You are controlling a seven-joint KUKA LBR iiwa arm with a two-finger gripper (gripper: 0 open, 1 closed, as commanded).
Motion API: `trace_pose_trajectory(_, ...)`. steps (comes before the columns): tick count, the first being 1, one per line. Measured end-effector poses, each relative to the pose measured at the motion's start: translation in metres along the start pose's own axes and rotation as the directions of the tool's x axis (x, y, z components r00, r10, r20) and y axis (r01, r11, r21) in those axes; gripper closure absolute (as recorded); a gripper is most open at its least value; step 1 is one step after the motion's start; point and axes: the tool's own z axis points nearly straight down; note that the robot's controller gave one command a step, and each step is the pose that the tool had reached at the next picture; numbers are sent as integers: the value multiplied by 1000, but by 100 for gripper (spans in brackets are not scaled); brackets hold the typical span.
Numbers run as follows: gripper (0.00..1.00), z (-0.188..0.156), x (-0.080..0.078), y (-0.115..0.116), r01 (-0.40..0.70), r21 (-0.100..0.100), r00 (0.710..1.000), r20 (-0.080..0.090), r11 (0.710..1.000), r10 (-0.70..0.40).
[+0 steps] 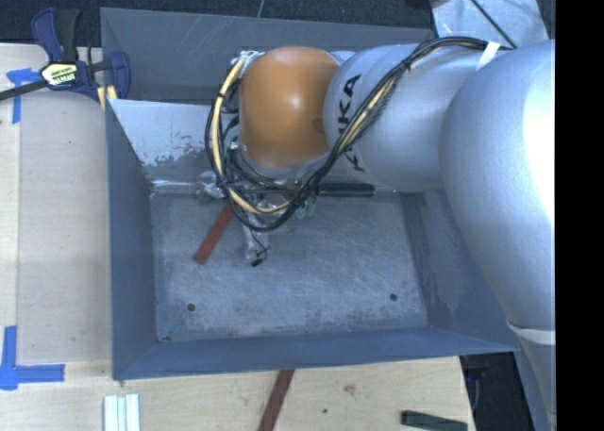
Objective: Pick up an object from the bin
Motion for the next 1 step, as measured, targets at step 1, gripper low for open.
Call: trace_pose_trajectory(1, 100, 25, -29, 9, 329, 2, 944, 3, 944, -329)
